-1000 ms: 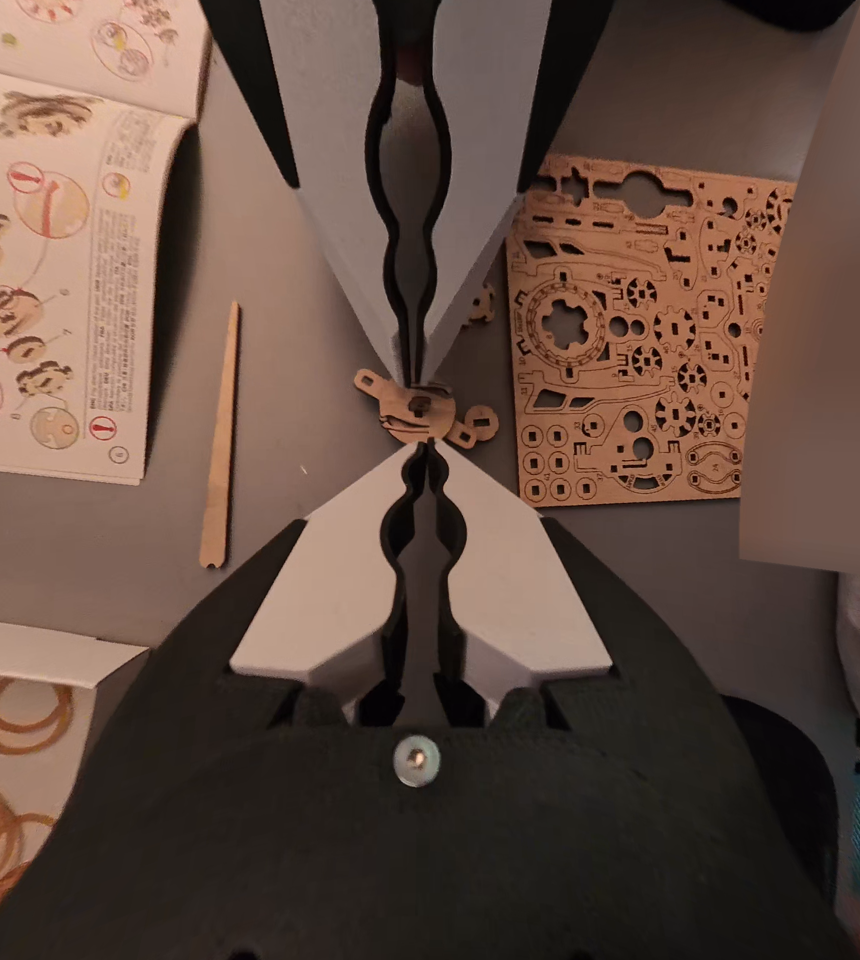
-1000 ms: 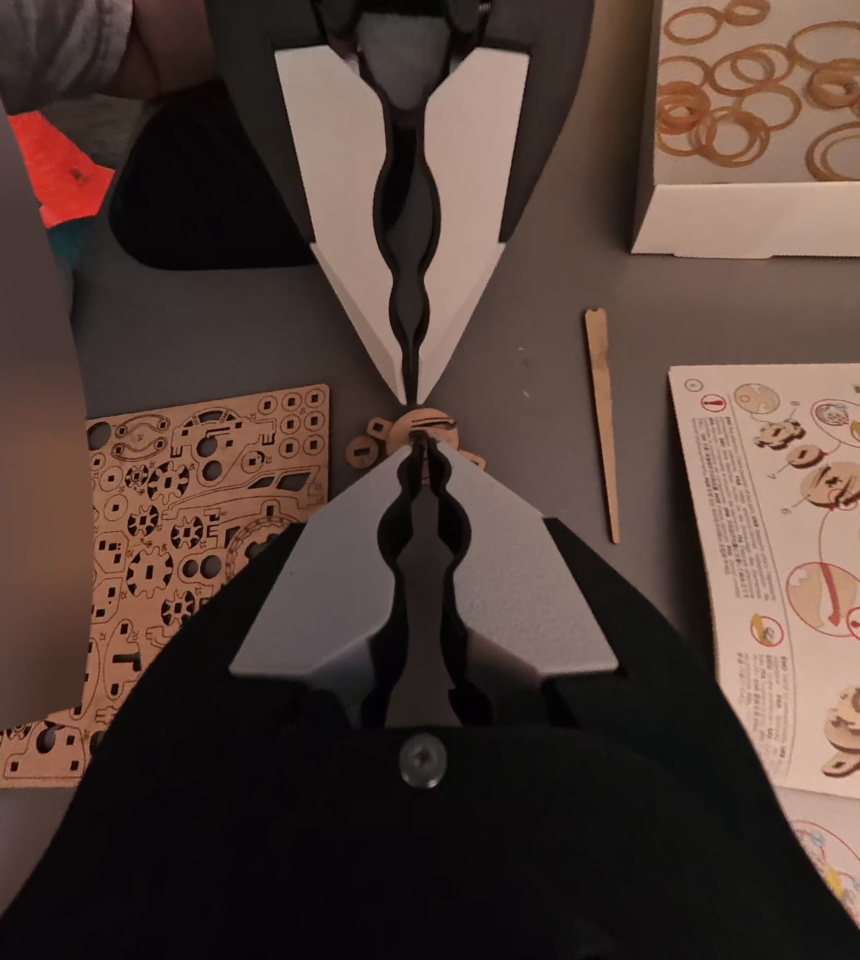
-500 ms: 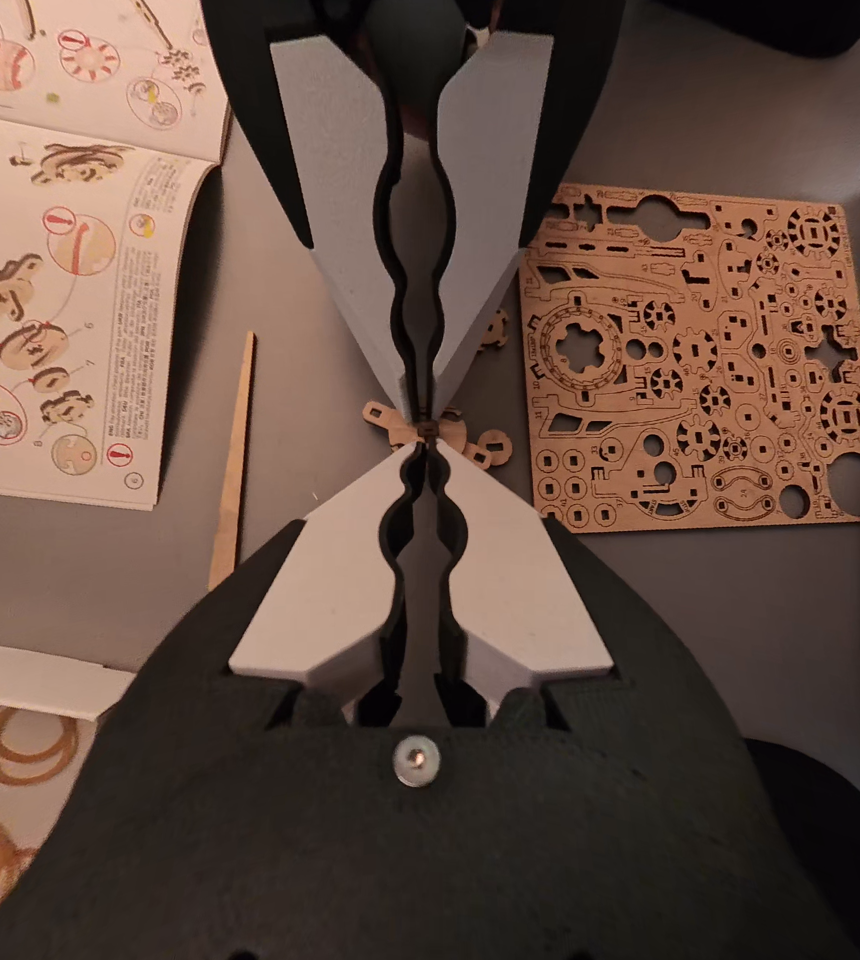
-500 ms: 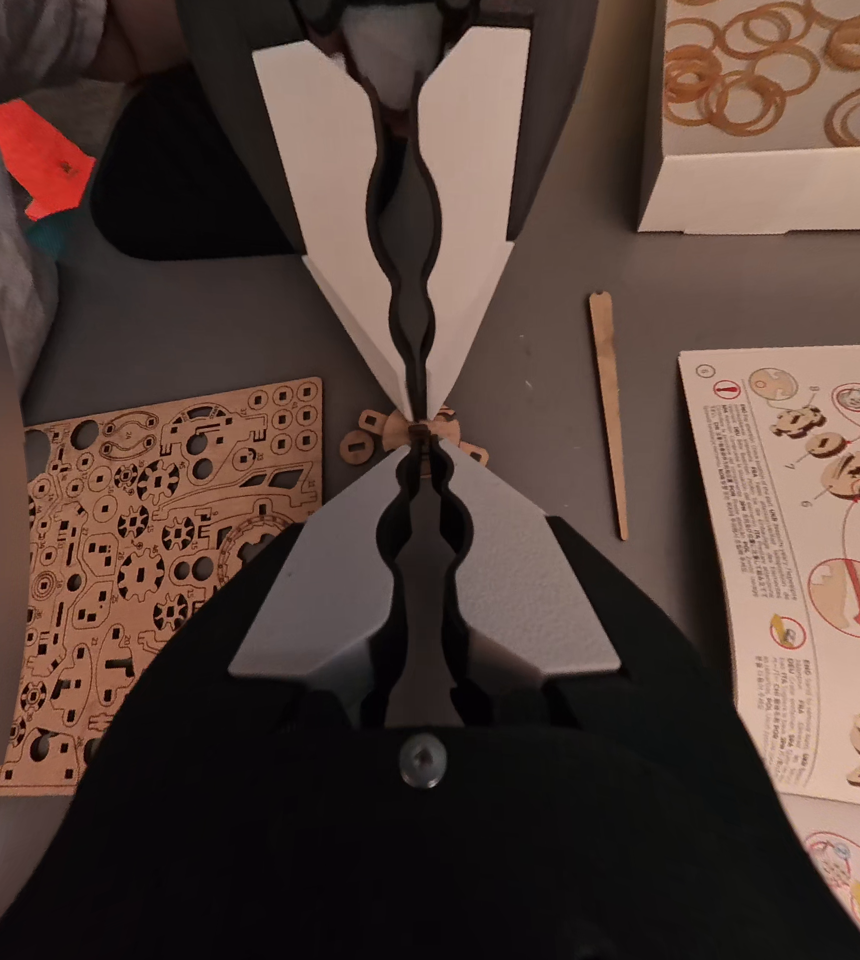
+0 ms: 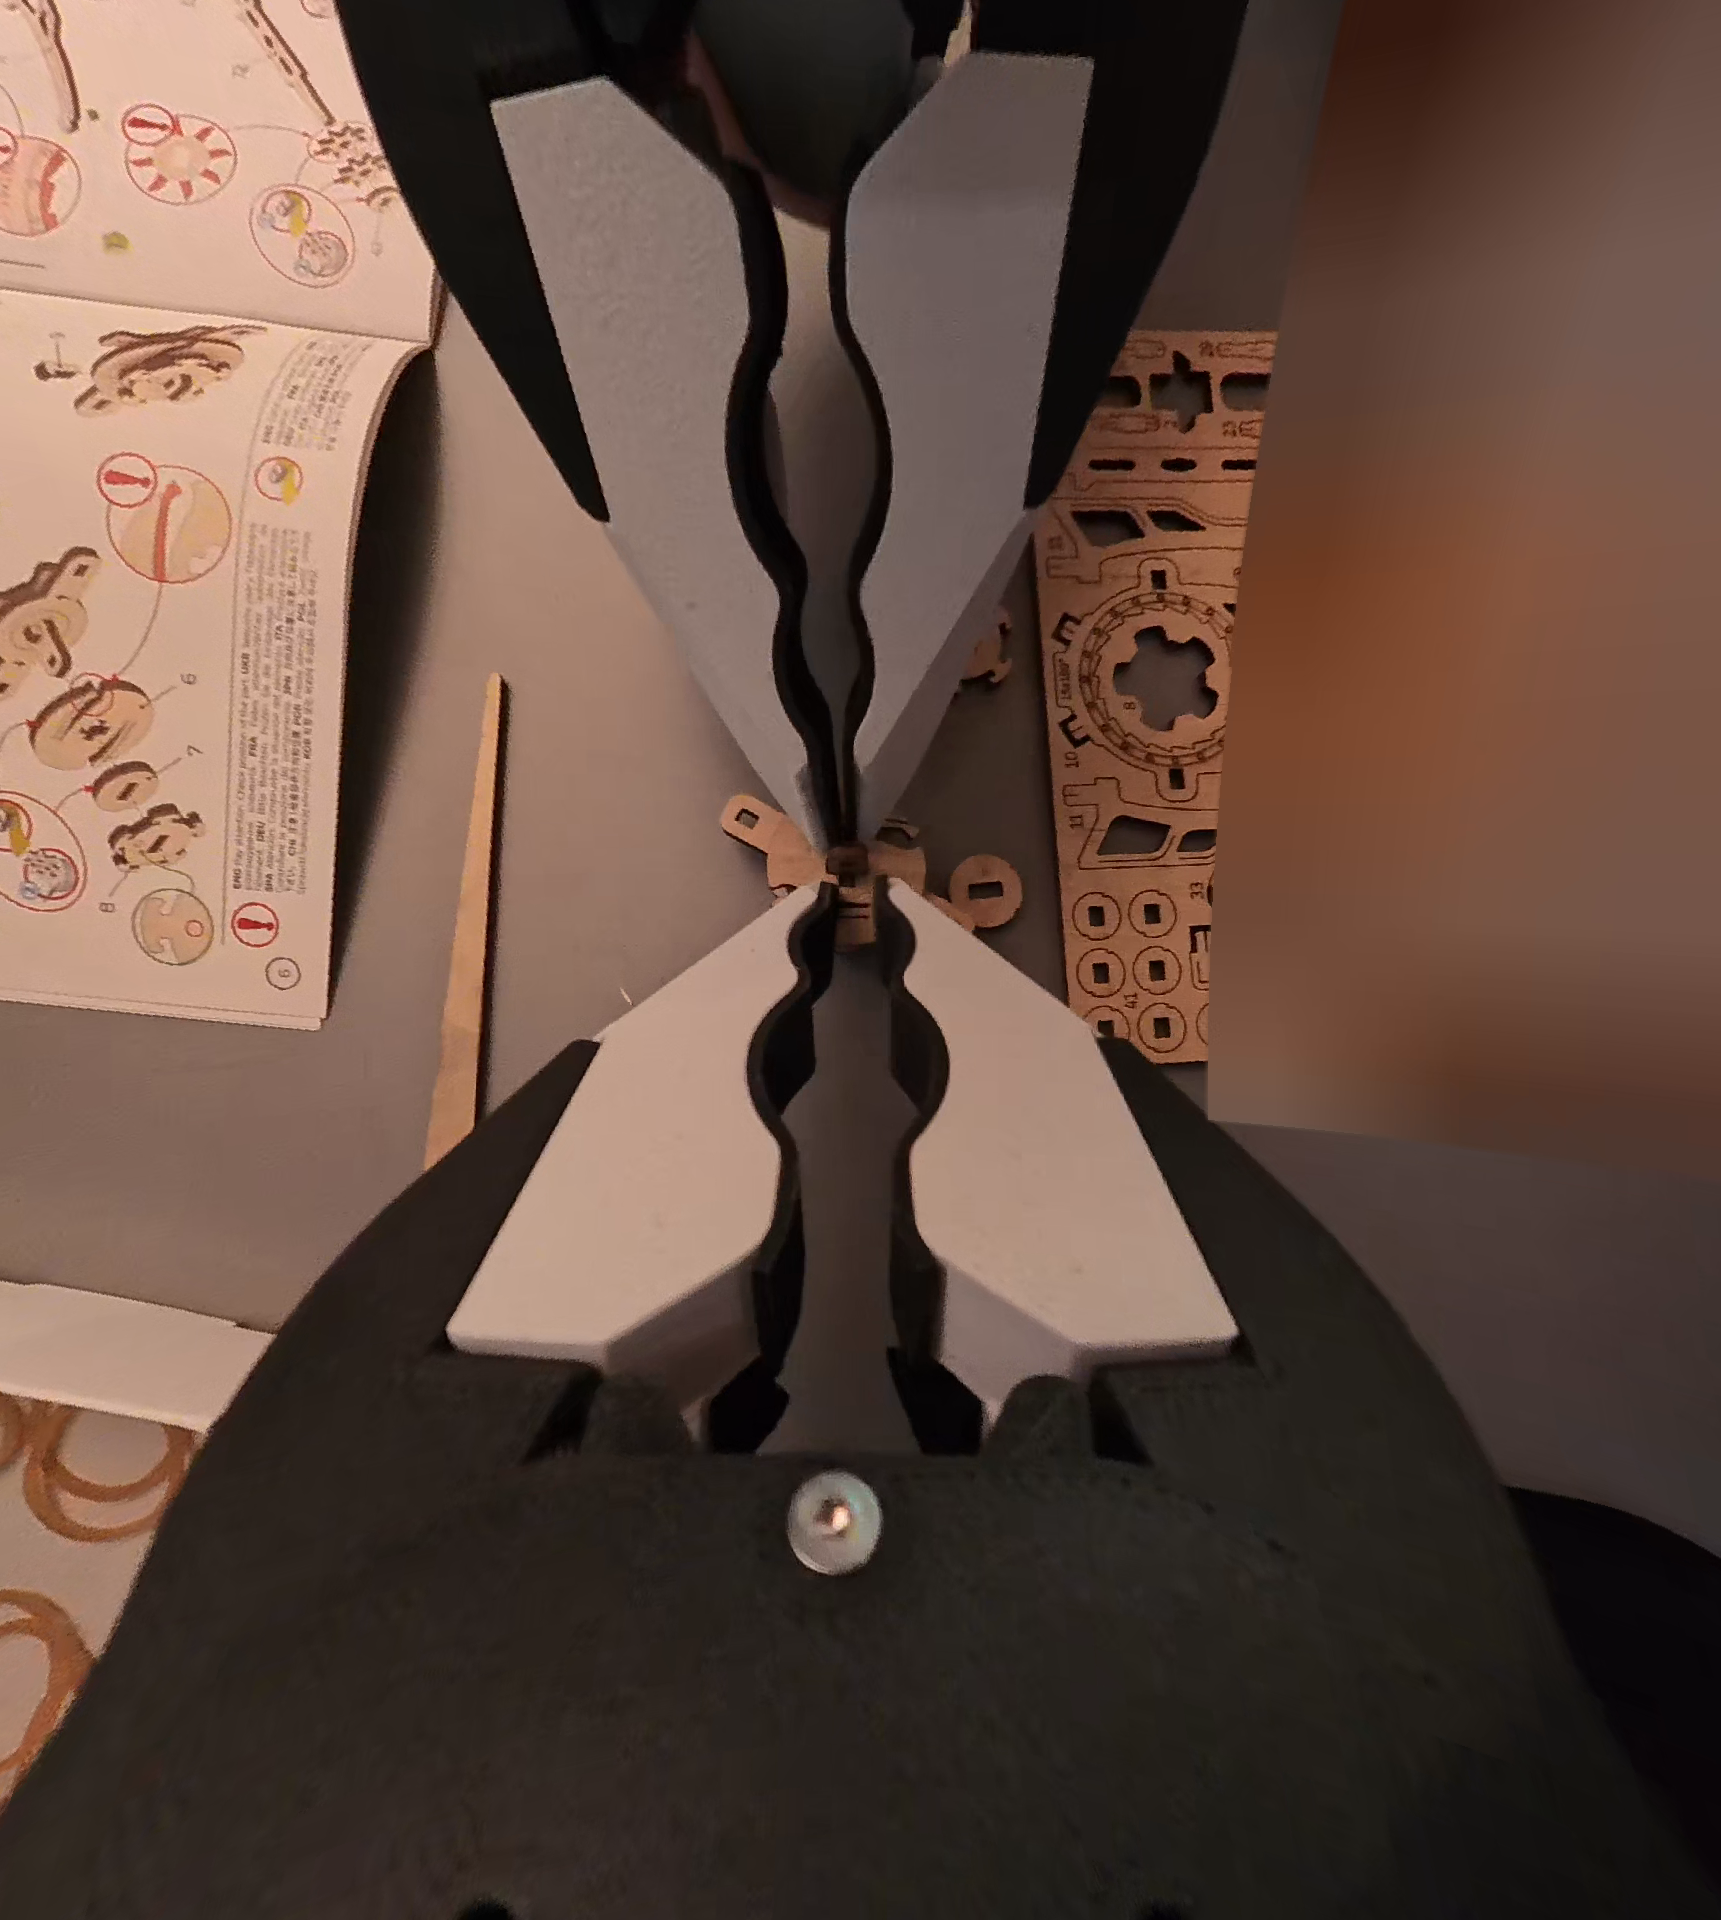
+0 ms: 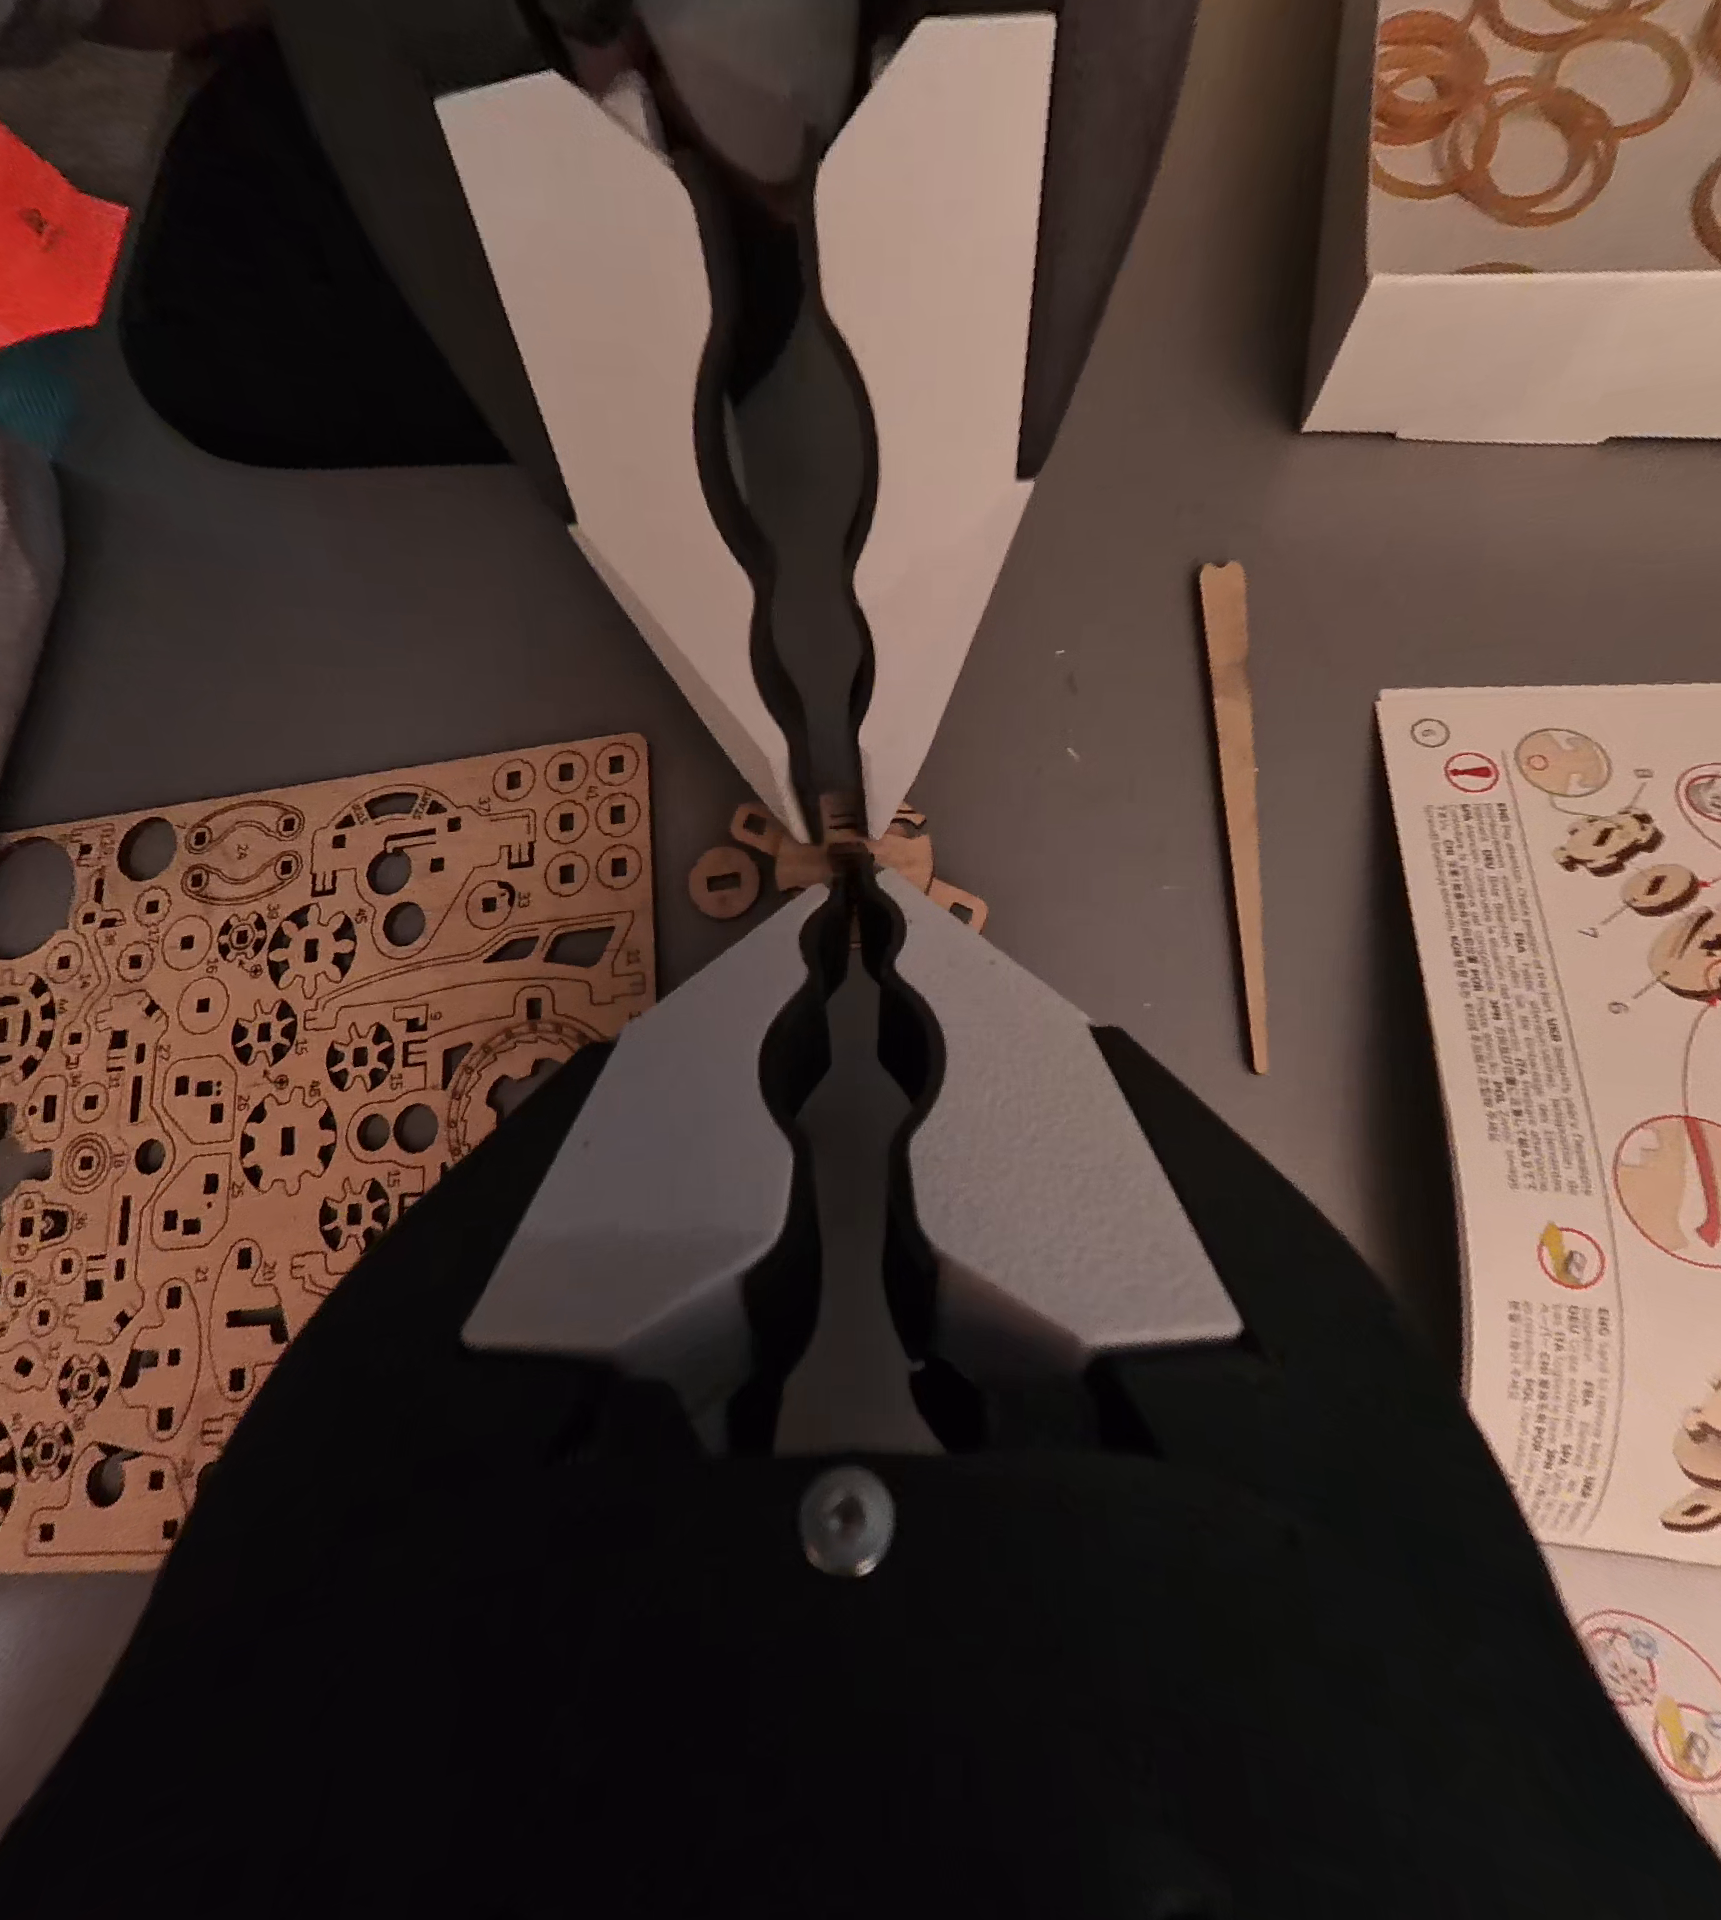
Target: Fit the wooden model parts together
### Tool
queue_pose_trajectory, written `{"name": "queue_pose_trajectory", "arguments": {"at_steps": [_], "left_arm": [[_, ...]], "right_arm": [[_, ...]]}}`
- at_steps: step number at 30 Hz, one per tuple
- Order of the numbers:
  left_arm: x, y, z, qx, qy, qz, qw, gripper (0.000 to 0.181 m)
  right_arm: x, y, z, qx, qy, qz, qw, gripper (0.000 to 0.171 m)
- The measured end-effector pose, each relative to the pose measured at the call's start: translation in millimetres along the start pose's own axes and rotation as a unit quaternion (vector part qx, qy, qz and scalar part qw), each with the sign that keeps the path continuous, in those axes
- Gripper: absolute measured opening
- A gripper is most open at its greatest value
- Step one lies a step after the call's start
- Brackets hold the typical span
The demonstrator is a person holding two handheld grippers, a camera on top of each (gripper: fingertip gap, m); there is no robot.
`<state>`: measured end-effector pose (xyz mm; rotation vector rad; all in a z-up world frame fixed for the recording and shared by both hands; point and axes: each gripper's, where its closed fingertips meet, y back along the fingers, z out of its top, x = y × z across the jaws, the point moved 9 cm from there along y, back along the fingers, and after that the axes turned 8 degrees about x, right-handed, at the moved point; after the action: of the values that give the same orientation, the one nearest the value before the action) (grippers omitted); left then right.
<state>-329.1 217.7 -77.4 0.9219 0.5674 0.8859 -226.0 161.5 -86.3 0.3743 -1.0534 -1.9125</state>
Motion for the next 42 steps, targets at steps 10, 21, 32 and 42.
{"name": "queue_pose_trajectory", "arguments": {"at_steps": [10,21,32,42], "left_arm": [[0.9,-0.2,-0.5,-0.004,-0.008,0.003,1.0,0.003],[0.6,-2.3,1.1,-0.011,-0.021,0.009,1.0,0.007],[-3.8,-3.4,3.2,-0.011,-0.037,0.034,0.999,0.007],[-4.9,-3.6,3.2,-0.01,-0.02,0.039,0.999,0.007]], "right_arm": [[-3.0,0.2,1.4,-0.003,-0.007,0.018,1.0,0.001],[-5.6,2.4,-1.6,-0.015,0.019,0.018,1.0,0.006],[-2.6,2.5,-3.6,-0.006,0.025,0.011,1.0,0.005],[0.0,2.3,-2.4,0.011,0.033,-0.004,0.999,0.007]]}}
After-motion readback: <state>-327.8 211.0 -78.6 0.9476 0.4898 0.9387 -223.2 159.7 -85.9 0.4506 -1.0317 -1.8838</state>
